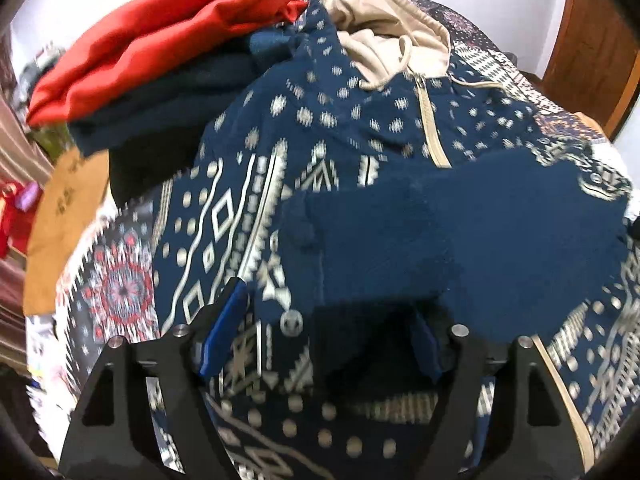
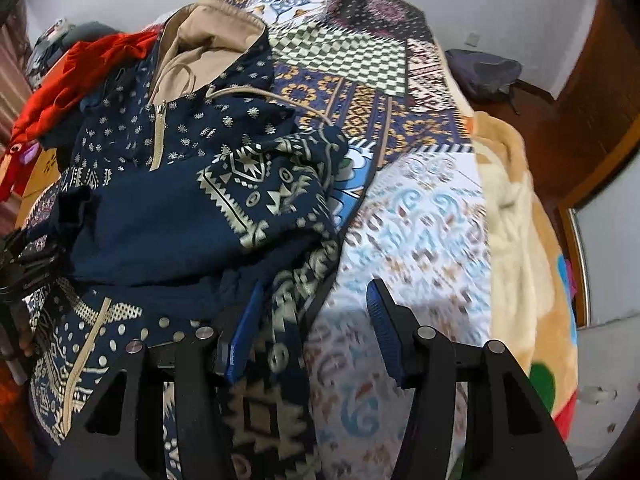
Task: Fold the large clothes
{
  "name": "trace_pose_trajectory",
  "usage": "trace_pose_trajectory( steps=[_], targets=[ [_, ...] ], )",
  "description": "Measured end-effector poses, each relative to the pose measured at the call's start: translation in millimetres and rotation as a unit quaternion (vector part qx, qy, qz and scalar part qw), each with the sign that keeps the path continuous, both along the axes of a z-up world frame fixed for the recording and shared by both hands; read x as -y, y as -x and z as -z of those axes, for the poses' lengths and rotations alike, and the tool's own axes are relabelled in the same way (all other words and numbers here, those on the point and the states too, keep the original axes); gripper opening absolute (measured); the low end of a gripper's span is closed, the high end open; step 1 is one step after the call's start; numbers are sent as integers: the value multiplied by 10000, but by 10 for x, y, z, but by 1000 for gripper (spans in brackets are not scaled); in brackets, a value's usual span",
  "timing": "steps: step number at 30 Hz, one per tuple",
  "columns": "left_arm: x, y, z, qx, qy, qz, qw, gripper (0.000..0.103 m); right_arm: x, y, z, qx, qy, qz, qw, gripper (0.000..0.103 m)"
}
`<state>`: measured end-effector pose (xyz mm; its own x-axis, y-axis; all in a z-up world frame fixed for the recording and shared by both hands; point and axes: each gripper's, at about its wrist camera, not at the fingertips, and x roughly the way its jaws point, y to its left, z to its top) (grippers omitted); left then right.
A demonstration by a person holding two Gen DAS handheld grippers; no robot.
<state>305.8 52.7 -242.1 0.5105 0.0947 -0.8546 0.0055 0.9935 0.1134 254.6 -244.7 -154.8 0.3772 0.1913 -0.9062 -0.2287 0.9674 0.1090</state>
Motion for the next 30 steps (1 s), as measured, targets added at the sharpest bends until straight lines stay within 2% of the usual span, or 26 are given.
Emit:
trace_pose_trajectory(
  steps=[4, 6, 7, 9, 10, 15, 19, 23, 26, 28, 29, 30],
  targets=[
    [-54, -103, -83, 146, -21, -135, 9998, 73, -32, -191, 53, -83, 39, 19, 10000, 50],
    [-101, -107, -143, 230, 142, -151, 9995, 52, -15, -274, 60, -94, -1, 62, 9999, 50],
    [-153, -85, -195, 308, 294, -151, 9990, 45, -7, -301, 63, -75, 4, 94, 9999, 50],
    [-187, -93, -245, 428, 434, -182, 9980, 16, 45, -347, 80, -24, -12, 272, 9996, 50],
    [-245, -58, -293, 509, 498, -231, 9972, 12, 76, -370, 88, -30, -86, 351, 9993, 50],
    [-515, 70, -403, 636, 898, -472, 9928, 9, 315, -351, 110, 27, -629, 895, 9940, 50],
    [-734, 197, -459, 797, 1056, -757, 9883, 8, 362, -284, 99, -11, -873, 1011, 9910, 50],
    [-845, 317, -377, 763, 1112, -915, 9866, 8, 340, -124, 55, -10, -857, 903, 9922, 50],
    [-894, 365, -221, 465, 1181, -876, 9880, 9, 304, 29, 0, 67, -644, 762, 9950, 50],
    [-885, 387, -111, 243, 1081, -876, 9900, 13, 301, 77, -32, 120, -530, 684, 9962, 50],
    [-878, 405, -51, 120, 990, -872, 9912, 20, 298, 91, -48, 153, -469, 660, 9966, 50],
    [-874, 431, -13, 44, 894, -883, 9921, 31, 297, 102, -71, 186, -422, 640, 9969, 50]
  ],
)
